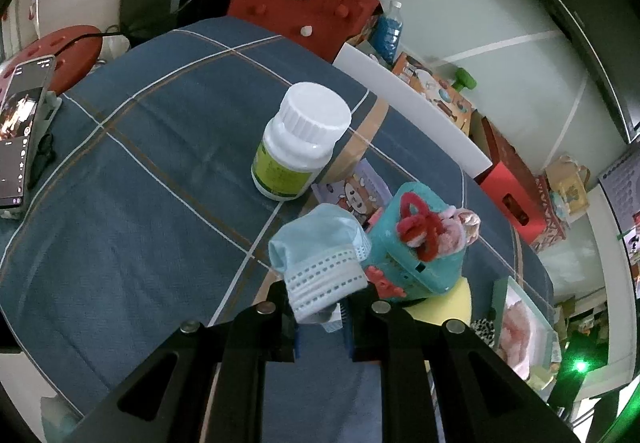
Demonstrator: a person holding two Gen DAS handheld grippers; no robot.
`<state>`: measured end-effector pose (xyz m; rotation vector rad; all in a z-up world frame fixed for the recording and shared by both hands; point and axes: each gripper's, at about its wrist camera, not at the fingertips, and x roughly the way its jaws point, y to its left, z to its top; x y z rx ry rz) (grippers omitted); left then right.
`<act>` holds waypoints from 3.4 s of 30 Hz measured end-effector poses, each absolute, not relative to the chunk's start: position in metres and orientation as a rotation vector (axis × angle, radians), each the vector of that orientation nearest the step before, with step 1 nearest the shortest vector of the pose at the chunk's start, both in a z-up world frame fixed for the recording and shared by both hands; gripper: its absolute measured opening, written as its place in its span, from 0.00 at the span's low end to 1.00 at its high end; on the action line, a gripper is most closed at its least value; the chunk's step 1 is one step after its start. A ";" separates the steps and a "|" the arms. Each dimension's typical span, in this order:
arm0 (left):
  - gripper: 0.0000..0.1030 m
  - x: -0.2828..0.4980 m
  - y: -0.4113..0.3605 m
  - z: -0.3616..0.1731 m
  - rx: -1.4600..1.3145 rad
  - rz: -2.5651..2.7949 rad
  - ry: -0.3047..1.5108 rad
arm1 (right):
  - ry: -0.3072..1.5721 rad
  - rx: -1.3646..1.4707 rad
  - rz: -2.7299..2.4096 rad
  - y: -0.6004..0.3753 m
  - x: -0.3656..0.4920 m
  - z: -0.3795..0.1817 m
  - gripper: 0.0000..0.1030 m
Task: Organize soft objects
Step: 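Move the right tool holding the scrunchie to the yellow sponge while the left holds the mask, then grasp the yellow sponge with the right tool alongside the scrunchie, then lift the sponge and scrunchie with the right tool while the left holds the mask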
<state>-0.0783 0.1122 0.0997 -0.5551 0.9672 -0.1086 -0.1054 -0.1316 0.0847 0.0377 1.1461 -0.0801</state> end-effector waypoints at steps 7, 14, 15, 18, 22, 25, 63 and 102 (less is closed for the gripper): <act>0.15 -0.073 0.111 0.087 -0.549 -0.103 1.017 | 1.156 0.016 -0.096 -0.127 -0.105 0.084 0.55; 0.15 -0.068 0.114 0.069 -0.572 -0.105 1.078 | 1.123 -0.006 -0.127 -0.127 -0.106 0.094 0.61; 0.15 -0.067 0.115 0.068 -0.577 -0.107 1.084 | 1.099 -0.002 -0.132 -0.127 -0.107 0.100 0.61; 0.15 -0.066 0.119 0.063 -0.602 -0.116 1.096 | 1.037 0.016 -0.130 -0.124 -0.112 0.118 0.61; 0.15 -0.065 0.122 0.060 -0.621 -0.127 1.101 | 0.991 0.047 -0.049 -0.107 -0.114 0.131 0.61; 0.15 -0.065 0.125 0.058 -0.631 -0.136 1.107 | 1.018 0.063 0.037 -0.091 -0.109 0.124 0.62; 0.15 -0.060 0.134 0.046 -0.663 -0.134 1.138 | 1.134 0.102 0.053 -0.049 -0.067 0.066 0.82; 0.15 -0.077 0.168 0.075 -0.653 -0.021 0.965 | 1.071 0.191 -0.010 -0.111 -0.089 0.097 0.64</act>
